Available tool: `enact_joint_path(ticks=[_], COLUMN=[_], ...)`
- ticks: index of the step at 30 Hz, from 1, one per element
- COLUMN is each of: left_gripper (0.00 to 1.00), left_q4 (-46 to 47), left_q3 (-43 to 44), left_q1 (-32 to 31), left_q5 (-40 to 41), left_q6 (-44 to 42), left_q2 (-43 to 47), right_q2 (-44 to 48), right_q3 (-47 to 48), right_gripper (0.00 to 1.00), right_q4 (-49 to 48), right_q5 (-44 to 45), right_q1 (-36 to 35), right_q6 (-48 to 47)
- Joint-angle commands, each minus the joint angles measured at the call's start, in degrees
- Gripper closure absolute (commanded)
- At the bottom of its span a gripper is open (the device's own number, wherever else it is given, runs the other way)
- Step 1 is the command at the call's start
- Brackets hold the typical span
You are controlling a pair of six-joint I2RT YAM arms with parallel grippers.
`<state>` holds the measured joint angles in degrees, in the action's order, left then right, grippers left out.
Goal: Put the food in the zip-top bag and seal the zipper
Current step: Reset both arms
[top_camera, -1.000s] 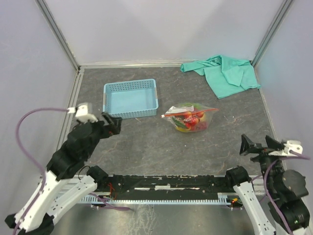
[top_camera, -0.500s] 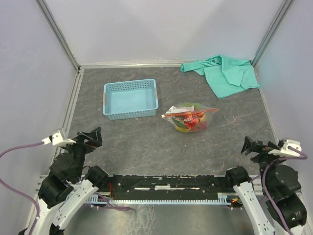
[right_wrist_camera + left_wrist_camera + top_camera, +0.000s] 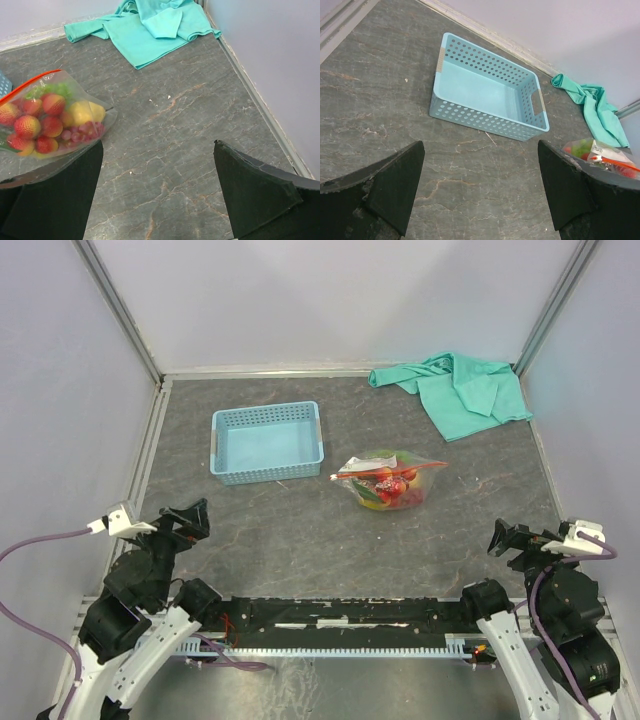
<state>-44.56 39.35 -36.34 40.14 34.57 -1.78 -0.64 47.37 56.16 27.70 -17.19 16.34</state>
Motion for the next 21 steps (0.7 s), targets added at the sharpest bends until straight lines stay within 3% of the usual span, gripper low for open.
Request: enact_joint_path(ticks=[1,21], left_gripper=[0.0,0.0], left_q4=[1.3,1.4], left_q3=[0.0,0.0], left_q1=[0.3,0.3], left_q5=[0.1,-0.2], left_q6=[1.2,1.1], left_q2=[-0.3,-2.1], right_q2=[0.6,0.6], right_q3=[0.1,0.2], right_gripper=[0.01,0.01], right_q4=[-2.0,-1.8], right_q5=[0.9,1.9], right_q1=[-0.3,-1.3], right_q6=[0.2,0.6])
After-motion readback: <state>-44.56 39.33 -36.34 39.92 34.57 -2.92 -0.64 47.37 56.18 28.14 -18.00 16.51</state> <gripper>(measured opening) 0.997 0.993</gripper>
